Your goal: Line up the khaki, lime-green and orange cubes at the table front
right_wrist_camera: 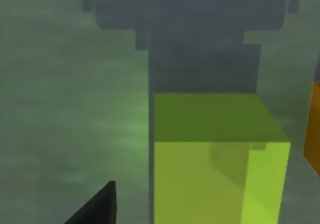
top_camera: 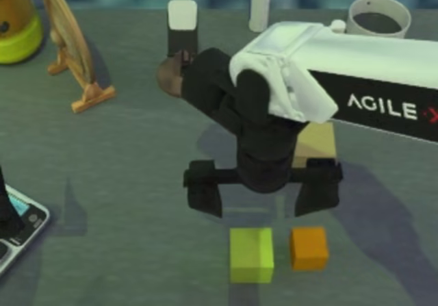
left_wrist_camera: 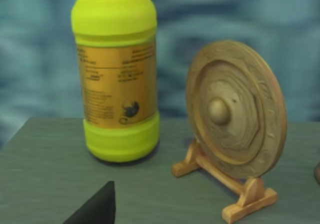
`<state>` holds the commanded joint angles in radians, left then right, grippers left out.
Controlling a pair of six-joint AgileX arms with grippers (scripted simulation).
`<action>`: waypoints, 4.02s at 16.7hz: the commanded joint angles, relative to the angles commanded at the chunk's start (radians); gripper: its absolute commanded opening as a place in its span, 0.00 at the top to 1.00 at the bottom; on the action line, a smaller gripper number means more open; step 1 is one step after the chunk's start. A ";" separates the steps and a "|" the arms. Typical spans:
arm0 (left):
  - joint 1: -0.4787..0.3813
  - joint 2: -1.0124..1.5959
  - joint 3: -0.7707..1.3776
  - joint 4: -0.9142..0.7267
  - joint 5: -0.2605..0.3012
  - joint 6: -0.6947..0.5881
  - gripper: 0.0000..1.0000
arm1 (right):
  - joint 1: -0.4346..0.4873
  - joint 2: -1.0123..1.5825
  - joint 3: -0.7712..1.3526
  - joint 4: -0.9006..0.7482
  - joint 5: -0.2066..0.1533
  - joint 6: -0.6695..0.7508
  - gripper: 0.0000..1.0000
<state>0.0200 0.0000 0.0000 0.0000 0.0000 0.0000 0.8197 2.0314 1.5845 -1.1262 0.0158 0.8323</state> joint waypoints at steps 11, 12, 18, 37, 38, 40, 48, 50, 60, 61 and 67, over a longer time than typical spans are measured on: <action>0.000 0.000 0.000 0.000 0.000 0.000 0.00 | -0.355 0.229 0.358 -0.127 -0.012 -0.307 0.00; 0.000 0.000 0.000 0.000 0.000 0.000 0.00 | -0.355 0.229 0.358 -0.127 -0.012 -0.307 0.00; 0.000 0.000 0.000 0.000 0.000 0.000 0.00 | -0.354 0.259 0.272 -0.011 -0.012 -0.305 0.00; 0.000 0.000 0.000 0.000 0.000 0.000 0.00 | -0.354 0.318 0.145 0.176 -0.011 -0.304 0.75; 0.000 0.000 0.000 0.000 0.000 0.000 0.00 | -0.354 0.318 0.145 0.176 -0.011 -0.304 0.83; 0.000 0.000 0.000 0.000 0.000 0.000 0.00 | -0.354 0.318 0.145 0.176 -0.011 -0.304 0.98; 0.000 0.000 0.000 0.000 0.000 0.000 0.00 | -0.354 0.318 0.145 0.176 -0.011 -0.304 1.00; 0.000 0.000 0.000 0.000 0.000 0.000 0.00 | -0.354 0.309 0.147 0.169 -0.008 -0.305 1.00; 0.000 0.000 0.000 0.000 0.000 0.000 0.00 | -0.345 0.234 0.301 -0.060 -0.009 -0.307 1.00; 0.000 0.000 0.000 0.000 0.000 0.000 0.00 | -0.345 0.234 0.301 -0.060 -0.009 -0.307 1.00; 0.000 0.000 0.000 0.000 0.000 0.000 0.00 | -0.278 0.256 0.334 -0.080 -0.009 -0.233 1.00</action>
<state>0.0200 0.0000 0.0000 0.0000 0.0000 0.0000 0.5421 2.2872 1.9188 -1.2062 0.0069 0.5995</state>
